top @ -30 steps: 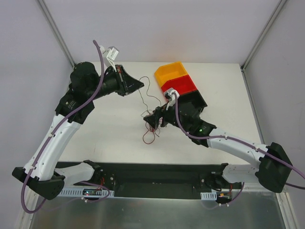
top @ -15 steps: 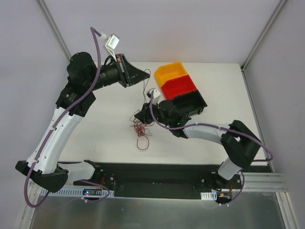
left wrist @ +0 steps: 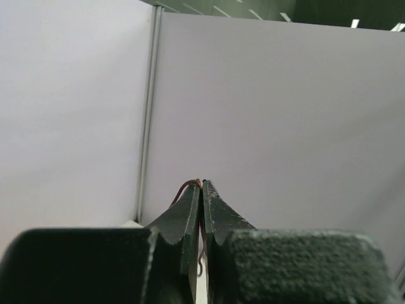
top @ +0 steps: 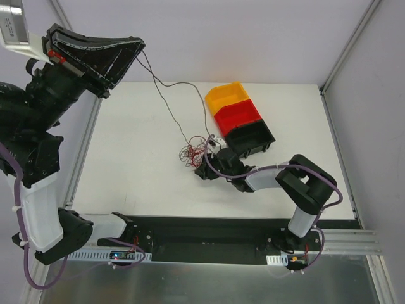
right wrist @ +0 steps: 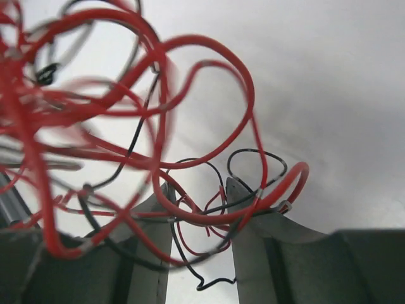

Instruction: Untangle the cables

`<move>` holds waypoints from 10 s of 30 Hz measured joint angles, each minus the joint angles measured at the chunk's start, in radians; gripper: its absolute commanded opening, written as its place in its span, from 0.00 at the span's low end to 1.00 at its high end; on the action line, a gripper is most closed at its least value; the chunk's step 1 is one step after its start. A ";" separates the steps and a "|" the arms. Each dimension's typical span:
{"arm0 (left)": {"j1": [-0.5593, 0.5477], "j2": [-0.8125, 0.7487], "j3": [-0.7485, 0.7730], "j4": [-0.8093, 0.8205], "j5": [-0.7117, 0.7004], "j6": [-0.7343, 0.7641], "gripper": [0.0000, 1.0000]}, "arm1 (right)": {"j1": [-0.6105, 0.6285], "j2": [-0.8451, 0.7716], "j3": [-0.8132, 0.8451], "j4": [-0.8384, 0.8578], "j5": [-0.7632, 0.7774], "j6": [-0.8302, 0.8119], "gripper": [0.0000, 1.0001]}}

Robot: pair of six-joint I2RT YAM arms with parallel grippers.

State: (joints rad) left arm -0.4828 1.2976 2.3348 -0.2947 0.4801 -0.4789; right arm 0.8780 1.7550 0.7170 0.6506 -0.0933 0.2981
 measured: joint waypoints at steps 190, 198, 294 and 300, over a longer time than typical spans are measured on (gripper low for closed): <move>0.079 -0.289 -1.134 0.050 -0.329 0.148 0.89 | -0.497 -0.047 0.763 -1.057 0.277 -0.448 0.74; 0.085 -0.279 -1.134 0.050 -0.323 0.143 0.89 | -0.516 -0.026 0.746 -1.087 0.381 -0.475 0.63; 0.105 -0.027 -1.412 0.078 -0.023 -0.054 0.71 | -0.002 -0.163 0.009 -0.492 -0.097 0.151 0.53; 0.024 -0.074 -1.554 0.094 -0.100 -0.058 0.76 | 0.021 -0.114 -0.012 -0.377 -0.139 0.241 0.31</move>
State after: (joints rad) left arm -0.4587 1.2232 0.7807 -0.2008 0.3798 -0.5369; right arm 0.8989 1.6409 0.7052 0.2737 -0.2321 0.5388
